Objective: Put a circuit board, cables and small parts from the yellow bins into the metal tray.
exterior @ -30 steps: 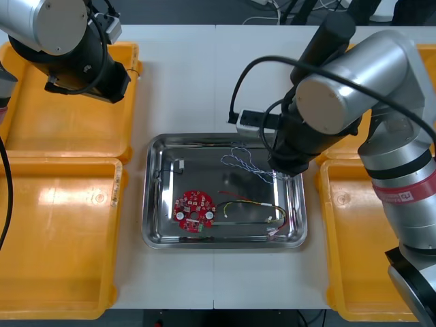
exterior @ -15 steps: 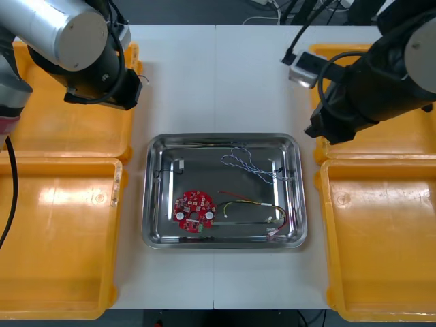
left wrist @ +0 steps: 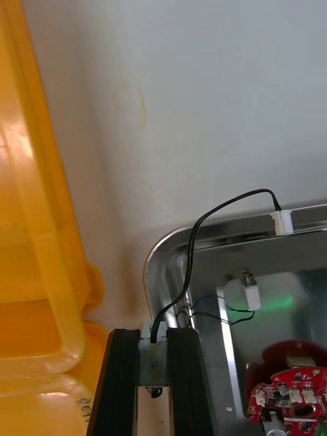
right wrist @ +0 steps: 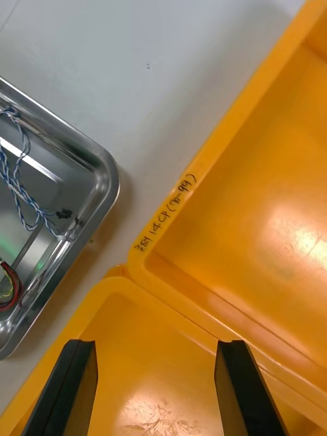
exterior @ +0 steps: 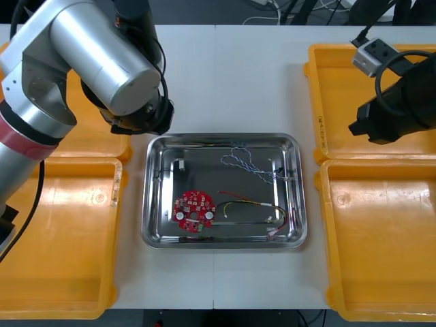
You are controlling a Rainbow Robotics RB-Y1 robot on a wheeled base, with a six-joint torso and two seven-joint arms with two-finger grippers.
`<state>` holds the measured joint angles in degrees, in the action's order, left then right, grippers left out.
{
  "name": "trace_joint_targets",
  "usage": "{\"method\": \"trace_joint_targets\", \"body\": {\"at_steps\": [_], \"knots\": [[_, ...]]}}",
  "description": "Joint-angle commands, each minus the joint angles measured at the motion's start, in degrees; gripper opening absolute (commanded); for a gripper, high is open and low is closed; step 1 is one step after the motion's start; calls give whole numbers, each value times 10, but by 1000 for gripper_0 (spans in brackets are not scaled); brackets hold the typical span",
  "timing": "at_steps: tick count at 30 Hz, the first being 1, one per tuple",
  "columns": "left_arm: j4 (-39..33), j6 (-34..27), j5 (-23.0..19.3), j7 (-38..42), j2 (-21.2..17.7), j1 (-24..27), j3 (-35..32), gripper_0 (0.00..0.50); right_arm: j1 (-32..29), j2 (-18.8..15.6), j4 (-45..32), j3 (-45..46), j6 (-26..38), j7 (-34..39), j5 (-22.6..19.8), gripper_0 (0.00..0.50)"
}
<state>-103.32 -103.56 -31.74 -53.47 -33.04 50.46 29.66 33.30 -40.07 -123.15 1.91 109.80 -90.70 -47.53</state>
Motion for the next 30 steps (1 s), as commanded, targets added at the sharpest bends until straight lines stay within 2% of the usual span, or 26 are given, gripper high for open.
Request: {"method": "trace_joint_targets", "body": {"at_steps": [1,8,17,24,30], "knots": [[-20,22,10,123,22,-1,37,0,-18,-35,-14,39,2,70,-10,500],[-20,80,29,197,34,-12,85,0,-32,-52,-13,57,2,146,-17,500],[-13,143,57,252,41,-31,146,0,-51,-71,-2,73,2,226,-21,500],[4,173,62,266,47,-40,173,0,-75,-95,17,90,2,225,-29,500],[47,217,70,272,58,-40,186,0,-101,-106,47,115,2,229,-29,500]]}}
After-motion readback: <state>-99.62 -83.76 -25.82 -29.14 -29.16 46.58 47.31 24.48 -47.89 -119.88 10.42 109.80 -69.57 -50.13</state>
